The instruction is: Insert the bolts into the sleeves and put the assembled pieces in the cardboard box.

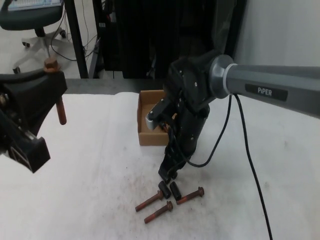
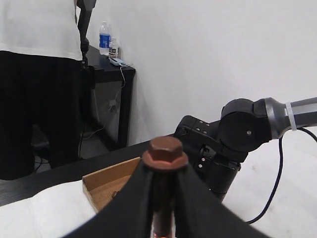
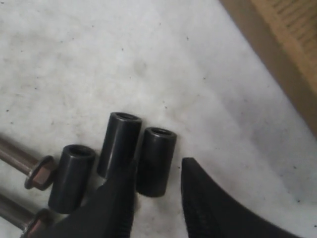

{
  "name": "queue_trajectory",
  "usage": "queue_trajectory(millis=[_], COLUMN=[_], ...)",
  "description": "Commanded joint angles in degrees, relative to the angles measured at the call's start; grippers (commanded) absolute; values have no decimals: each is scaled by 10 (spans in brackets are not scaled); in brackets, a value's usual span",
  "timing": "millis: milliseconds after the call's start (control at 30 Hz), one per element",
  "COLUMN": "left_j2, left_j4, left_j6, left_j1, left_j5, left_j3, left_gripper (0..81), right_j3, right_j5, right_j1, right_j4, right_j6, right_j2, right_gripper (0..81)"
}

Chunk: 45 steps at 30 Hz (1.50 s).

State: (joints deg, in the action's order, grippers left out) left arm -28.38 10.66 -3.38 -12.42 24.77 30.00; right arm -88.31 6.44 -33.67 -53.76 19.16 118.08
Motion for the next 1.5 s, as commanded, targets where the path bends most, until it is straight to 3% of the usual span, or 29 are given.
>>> queue_trajectory(millis=[0, 467, 600, 1467], left_j2=[2, 2, 2, 2], left_j4=[8, 28, 28, 28], left_j6=[4, 4, 4, 8], left_j1=[2, 2, 2, 2], left_j5=[-3, -3, -3, -3], left_j3=[1, 1, 1, 1], left_gripper=[4, 4, 4, 4], right_j3=[-6, -5, -5, -5], right_j5=[-4, -46, -64, -64], right_j1=[-7, -11, -10, -10], right_j4=[-6, -28, -28, 29], right_j6=[6, 6, 44, 49], right_j2=[-2, 27, 27, 27], right_gripper=[300, 300, 300, 300])
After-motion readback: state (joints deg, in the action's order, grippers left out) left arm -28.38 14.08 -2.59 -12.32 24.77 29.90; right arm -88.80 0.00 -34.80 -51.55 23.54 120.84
